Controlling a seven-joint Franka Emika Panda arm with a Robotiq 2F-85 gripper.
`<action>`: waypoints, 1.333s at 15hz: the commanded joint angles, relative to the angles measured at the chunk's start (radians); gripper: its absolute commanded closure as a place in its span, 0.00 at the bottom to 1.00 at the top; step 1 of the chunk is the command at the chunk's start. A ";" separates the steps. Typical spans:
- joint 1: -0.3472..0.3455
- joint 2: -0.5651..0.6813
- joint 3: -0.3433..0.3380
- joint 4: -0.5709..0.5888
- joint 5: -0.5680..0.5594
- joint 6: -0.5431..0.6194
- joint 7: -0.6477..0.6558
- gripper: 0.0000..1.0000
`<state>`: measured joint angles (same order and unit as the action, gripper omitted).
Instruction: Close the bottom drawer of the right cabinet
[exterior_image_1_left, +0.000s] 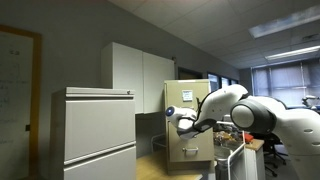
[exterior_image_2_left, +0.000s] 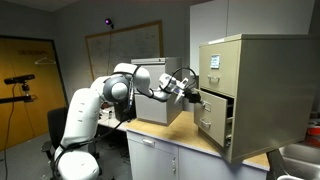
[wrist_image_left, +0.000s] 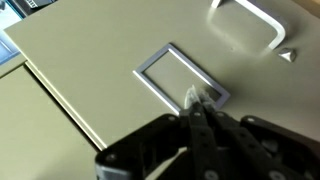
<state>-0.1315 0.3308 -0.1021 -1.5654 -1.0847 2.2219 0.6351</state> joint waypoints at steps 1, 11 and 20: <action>-0.001 0.142 -0.062 0.234 0.042 -0.048 0.025 1.00; -0.037 0.309 -0.111 0.578 0.307 -0.194 -0.021 1.00; -0.020 0.406 -0.151 0.674 0.254 -0.185 0.026 1.00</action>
<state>-0.1340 0.6092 -0.1979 -1.0905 -0.8067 1.9389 0.6814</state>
